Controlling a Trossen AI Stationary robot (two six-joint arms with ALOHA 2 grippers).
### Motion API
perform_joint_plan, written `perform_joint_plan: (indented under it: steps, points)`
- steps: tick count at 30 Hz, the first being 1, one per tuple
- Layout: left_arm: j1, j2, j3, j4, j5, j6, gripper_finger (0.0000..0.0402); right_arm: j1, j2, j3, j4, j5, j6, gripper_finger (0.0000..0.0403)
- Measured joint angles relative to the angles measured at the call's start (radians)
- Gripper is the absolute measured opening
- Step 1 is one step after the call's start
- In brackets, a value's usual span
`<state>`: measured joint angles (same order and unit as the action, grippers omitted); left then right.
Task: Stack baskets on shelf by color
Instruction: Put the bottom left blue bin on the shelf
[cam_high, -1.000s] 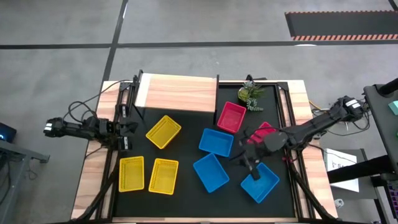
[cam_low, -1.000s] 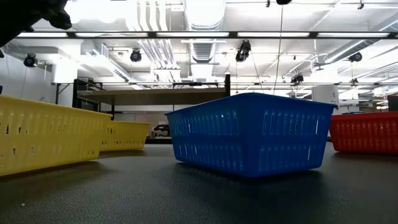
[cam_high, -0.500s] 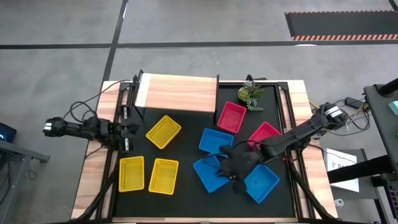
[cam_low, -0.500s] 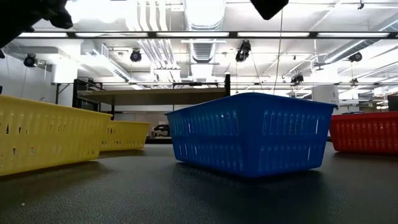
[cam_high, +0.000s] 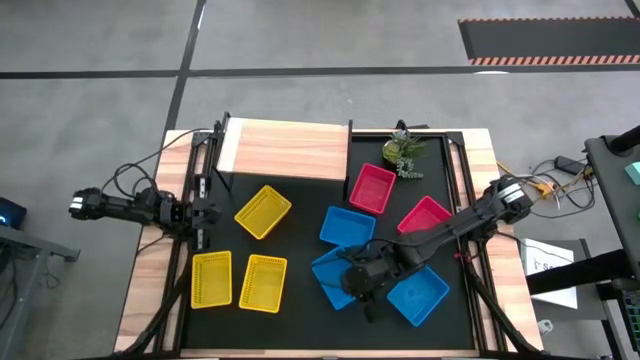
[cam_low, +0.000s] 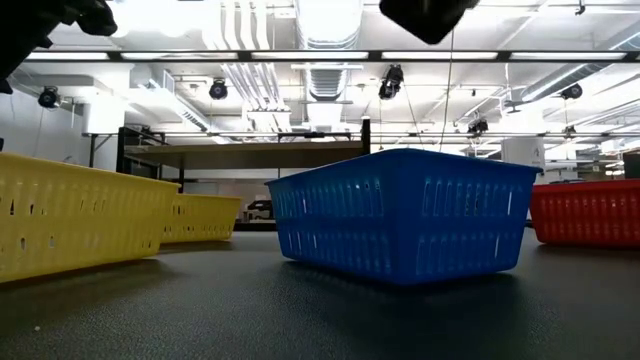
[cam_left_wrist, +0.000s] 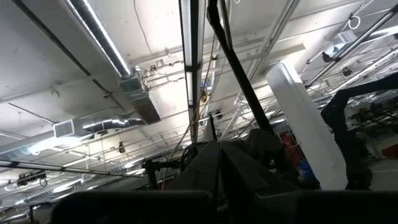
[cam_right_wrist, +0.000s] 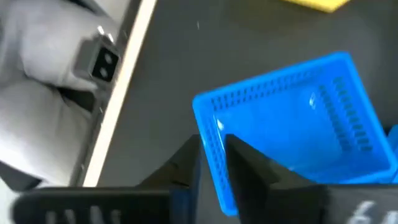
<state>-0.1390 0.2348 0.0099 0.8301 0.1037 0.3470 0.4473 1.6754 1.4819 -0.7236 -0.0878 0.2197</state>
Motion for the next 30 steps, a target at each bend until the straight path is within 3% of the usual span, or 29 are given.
perform_joint_plan:
  steps: [7, 10, 30]
  points:
    - [0.000, 0.000, 0.001, 0.000, 0.000, 0.000, 0.0000, 0.014, 0.084, 0.074, -0.070, 0.008, -0.039, 0.0194]
    - [0.000, 0.000, 0.001, 0.000, 0.000, 0.000, 0.0000, 0.019, 0.118, 0.095, -0.088, 0.004, -0.084, 0.0221]
    - [0.000, -0.005, 0.001, 0.000, 0.001, 0.006, 0.0000, 0.022, 0.356, 0.293, -0.285, 0.009, -0.149, 0.0215]
